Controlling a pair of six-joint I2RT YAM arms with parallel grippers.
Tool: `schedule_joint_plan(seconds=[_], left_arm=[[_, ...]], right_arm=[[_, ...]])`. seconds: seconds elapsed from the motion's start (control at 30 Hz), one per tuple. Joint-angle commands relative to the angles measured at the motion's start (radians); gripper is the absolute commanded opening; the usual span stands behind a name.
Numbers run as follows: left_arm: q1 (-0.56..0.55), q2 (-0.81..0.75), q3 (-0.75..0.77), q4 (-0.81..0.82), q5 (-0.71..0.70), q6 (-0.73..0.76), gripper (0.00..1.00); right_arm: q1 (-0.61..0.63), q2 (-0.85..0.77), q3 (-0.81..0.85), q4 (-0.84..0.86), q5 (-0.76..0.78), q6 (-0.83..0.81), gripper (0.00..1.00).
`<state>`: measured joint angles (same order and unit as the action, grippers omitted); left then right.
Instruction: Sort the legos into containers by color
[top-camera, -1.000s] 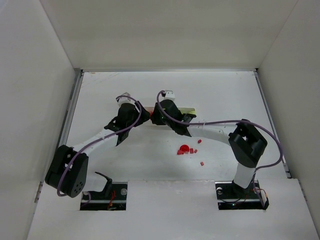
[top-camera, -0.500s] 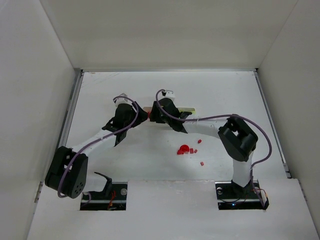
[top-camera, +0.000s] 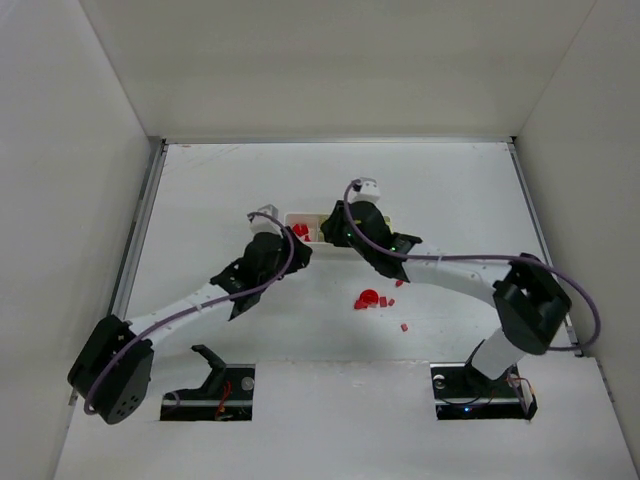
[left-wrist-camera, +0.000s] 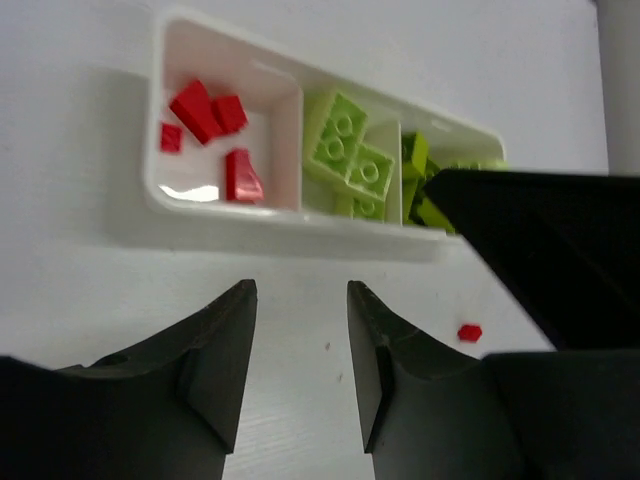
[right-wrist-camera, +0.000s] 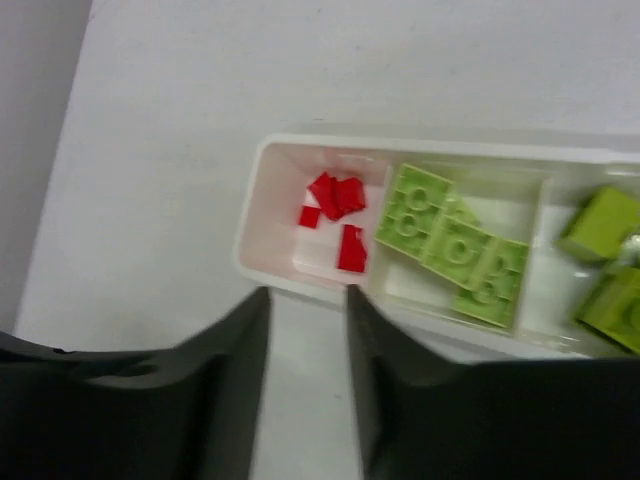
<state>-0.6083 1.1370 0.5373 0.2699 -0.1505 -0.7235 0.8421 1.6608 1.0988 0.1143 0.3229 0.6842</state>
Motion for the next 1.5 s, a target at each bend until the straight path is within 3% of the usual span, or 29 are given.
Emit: schedule_joint_plan(seconds=[0.0, 0.1, 0.27, 0.33, 0.47, 0.53, 0.6, 0.67, 0.97, 1.2, 1.47], left_arm=[[-0.153, 0.029, -0.028, 0.022, -0.081, 0.041, 0.38], [-0.314, 0.137, -0.005, 0.057, -0.147, 0.071, 0.4], [-0.46, 0.312, 0.064, 0.086, -0.175, 0.093, 0.48], [-0.485, 0.365, 0.088, 0.098, -0.167, 0.099, 0.51], [-0.532, 0.423, 0.128, 0.106, -0.164, 0.104, 0.56], [-0.551, 0.44, 0.142, 0.107, -0.161, 0.102, 0.57], [-0.567, 0.449, 0.151, 0.107, -0.156, 0.104, 0.57], [-0.581, 0.469, 0.164, 0.107, -0.161, 0.11, 0.57], [-0.595, 0.563, 0.225, 0.078, -0.225, 0.111, 0.47], [-0.604, 0.58, 0.23, 0.034, -0.247, 0.137, 0.32], [-0.621, 0.52, 0.198, -0.044, -0.337, 0.194, 0.21]], right_arm=[[-0.001, -0.146, -0.153, 0.038, 0.103, -0.009, 0.32], [-0.022, -0.281, -0.316, 0.016, 0.165, 0.012, 0.2], [-0.056, -0.479, -0.514, -0.108, 0.235, 0.086, 0.21], [-0.064, -0.528, -0.557, -0.162, 0.272, 0.113, 0.29], [-0.093, -0.565, -0.608, -0.202, 0.306, 0.156, 0.56], [-0.111, -0.547, -0.616, -0.212, 0.306, 0.161, 0.61], [-0.123, -0.521, -0.616, -0.222, 0.306, 0.167, 0.55], [-0.125, -0.512, -0.605, -0.229, 0.308, 0.161, 0.58], [-0.125, -0.47, -0.58, -0.243, 0.252, 0.189, 0.52], [-0.119, -0.466, -0.585, -0.239, 0.239, 0.242, 0.51], [-0.119, -0.377, -0.545, -0.248, 0.217, 0.345, 0.57]])
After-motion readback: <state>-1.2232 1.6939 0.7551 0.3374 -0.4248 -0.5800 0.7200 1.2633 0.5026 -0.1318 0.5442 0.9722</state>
